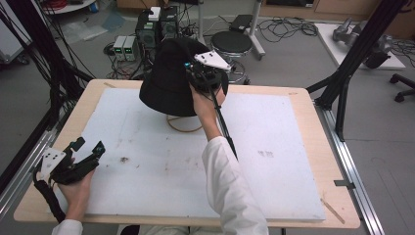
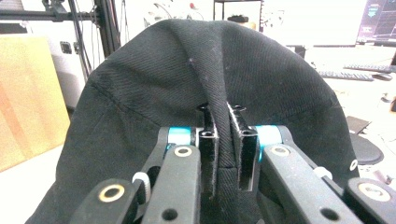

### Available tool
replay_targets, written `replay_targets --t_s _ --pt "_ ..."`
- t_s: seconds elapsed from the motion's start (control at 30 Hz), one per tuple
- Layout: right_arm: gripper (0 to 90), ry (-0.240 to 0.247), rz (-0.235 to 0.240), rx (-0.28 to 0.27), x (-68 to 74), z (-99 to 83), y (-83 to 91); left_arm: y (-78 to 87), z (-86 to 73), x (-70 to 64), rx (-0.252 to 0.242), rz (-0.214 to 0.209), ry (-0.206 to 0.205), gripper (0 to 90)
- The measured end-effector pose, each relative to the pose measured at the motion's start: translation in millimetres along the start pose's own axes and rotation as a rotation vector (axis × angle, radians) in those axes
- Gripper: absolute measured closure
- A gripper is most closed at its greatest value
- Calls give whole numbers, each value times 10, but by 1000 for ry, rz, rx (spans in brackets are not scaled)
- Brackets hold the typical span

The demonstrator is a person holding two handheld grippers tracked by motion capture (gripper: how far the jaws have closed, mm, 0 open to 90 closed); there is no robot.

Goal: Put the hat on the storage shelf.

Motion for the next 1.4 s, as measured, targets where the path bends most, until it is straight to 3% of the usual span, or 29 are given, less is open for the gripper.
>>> replay_targets --t_s 0.13,0.17,0.27,0.33,0.47,0.93,1.1,1.4 --pt "814 18 7 10 25 -5 2 5 2 9 -1 2 4 278" --pt "711 18 21 7 42 -2 3 6 2 11 -1 1 5 277" --pt "548 49 5 -10 72 15 15 7 2 13 -2 3 9 277" --pt "491 82 -16 -17 87 29 33 7 2 15 -2 3 9 277" --pt "419 63 -13 -32 65 75 92 11 3 21 -3 3 11 277" --pt "299 1 -63 -17 -216 141 296 -2 4 -9 -2 0 0 278" --pt "288 5 -67 -52 -316 132 545 -5 2 -14 1 -1 0 278" --pt "231 -15 -69 -107 -541 218 835 -17 2 -48 3 -7 -7 277"
Point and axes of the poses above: each handheld gripper's, and its own axes: y roughly backward along the jaws, z roughly out of its top, x roughly to its left, the point moved 5 cm from there along -y, roughly forward along the jaws, and after that the axes turned 1 degree about y, right-handed, at the moved point
